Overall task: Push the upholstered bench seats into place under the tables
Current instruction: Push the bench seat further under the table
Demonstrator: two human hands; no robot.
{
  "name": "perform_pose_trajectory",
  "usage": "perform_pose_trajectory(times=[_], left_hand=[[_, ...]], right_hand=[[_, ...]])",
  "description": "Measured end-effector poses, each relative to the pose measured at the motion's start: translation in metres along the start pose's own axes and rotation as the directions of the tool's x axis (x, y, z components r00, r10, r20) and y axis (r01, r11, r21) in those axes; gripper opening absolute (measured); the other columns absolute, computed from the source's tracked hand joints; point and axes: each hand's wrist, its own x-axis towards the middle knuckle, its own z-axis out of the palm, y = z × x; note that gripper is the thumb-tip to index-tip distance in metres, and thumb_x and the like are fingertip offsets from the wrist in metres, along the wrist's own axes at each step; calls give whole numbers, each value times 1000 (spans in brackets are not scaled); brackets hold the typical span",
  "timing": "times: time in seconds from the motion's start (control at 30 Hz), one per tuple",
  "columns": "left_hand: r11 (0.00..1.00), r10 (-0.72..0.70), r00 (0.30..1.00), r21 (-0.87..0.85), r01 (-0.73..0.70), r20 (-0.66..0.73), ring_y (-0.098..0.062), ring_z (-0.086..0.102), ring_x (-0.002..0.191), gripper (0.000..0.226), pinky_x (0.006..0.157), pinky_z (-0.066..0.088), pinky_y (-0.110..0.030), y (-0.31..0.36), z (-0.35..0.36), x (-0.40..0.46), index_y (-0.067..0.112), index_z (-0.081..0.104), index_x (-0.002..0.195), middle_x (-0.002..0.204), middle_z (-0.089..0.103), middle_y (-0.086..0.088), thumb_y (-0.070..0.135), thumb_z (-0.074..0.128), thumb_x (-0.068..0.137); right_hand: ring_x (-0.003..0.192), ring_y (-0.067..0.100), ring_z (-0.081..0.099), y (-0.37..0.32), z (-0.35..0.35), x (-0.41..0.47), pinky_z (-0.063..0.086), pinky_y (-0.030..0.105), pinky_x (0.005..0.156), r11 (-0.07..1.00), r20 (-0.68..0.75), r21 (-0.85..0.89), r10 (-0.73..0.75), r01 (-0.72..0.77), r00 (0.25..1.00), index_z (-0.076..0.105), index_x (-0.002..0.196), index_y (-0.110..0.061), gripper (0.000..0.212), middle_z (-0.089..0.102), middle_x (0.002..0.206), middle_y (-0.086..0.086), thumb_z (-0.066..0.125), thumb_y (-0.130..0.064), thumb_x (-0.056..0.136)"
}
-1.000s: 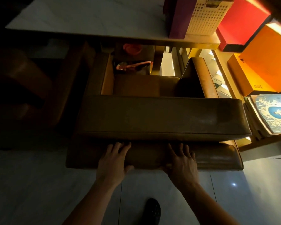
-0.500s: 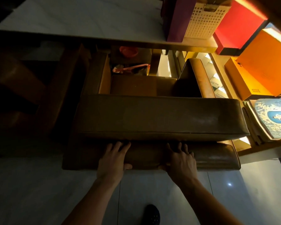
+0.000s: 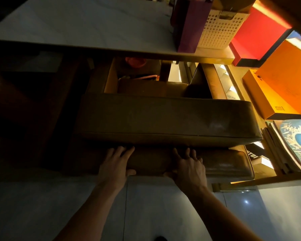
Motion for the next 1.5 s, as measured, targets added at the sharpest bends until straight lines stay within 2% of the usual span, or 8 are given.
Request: perform_pose_trajectory(times=[0.37, 0.53, 0.83, 1.17, 1.3, 1.37, 1.43, 1.5], left_hand=[[1000, -26, 1000, 4, 26, 8, -22, 30, 128, 81, 93, 48, -42, 0, -2, 7, 39, 29, 149, 141, 37, 9, 54, 70, 80], [999, -43, 999, -8, 43, -10, -23, 30, 130, 79, 94, 48, -44, 3, -2, 0, 38, 29, 149, 142, 37, 6, 55, 68, 82], [1000, -10, 999, 3, 10, -36, -22, 34, 125, 80, 84, 52, -44, 0, 4, 1, 37, 35, 146, 136, 43, 7, 57, 71, 77], [998, -70, 996, 6, 70, 48, -22, 28, 131, 82, 89, 50, -43, 9, -2, 4, 39, 28, 148, 143, 35, 8, 51, 71, 80], [998, -66, 989, 4, 66, 135, -23, 23, 136, 88, 99, 46, -45, 10, -11, 3, 39, 18, 151, 151, 24, 8, 53, 70, 81], [999, -32, 981, 3, 32, 189, -24, 17, 142, 93, 108, 37, -47, 10, -21, 0, 38, 12, 153, 157, 16, 8, 56, 69, 81], [1000, -16, 972, 9, 15, 236, -24, 11, 147, 95, 113, 26, -47, 7, -33, -9, 38, 11, 154, 161, 12, 9, 60, 67, 80], [1000, -20, 969, -9, 23, 246, -23, 11, 147, 96, 114, 25, -47, 0, -44, -22, 38, 11, 154, 162, 12, 9, 66, 64, 79]], right_hand=[[144, 43, 20, -1, -2, 9, 33, 57, 111, 999, -2, -32, -5, 5, 1000, 14, 155, -30, 97, 21, 158, 22, 55, -74, 79], [145, 43, 18, 3, 0, 5, 32, 57, 112, 1000, -14, -20, -17, 16, 1000, 14, 155, -31, 94, 20, 159, 21, 54, -74, 81], [146, 47, 11, 6, 4, 6, 25, 61, 114, 1000, 8, -12, -27, 27, 1000, 11, 156, -29, 94, 14, 160, 24, 55, -70, 84], [146, 47, 11, 4, -2, 9, 27, 60, 114, 999, 58, -26, -24, 26, 998, 9, 156, -30, 97, 13, 160, 25, 54, -72, 82], [147, 48, 3, 0, -5, 3, 19, 63, 117, 1000, 91, -7, -4, 5, 996, 2, 156, -28, 99, 4, 162, 25, 55, -69, 84], [147, 48, -1, 0, -8, 0, 19, 61, 118, 1000, 110, -1, 3, -3, 994, -2, 156, -26, 100, 0, 162, 26, 54, -69, 85], [148, 47, 3, -2, -14, -4, 26, 57, 116, 1000, 144, 13, 16, -18, 990, -2, 156, -26, 101, 1, 162, 25, 54, -69, 85], [144, 43, 22, -8, -22, -9, 39, 52, 108, 999, 143, 44, 8, -14, 990, 9, 154, -28, 96, 18, 158, 22, 58, -69, 82]])
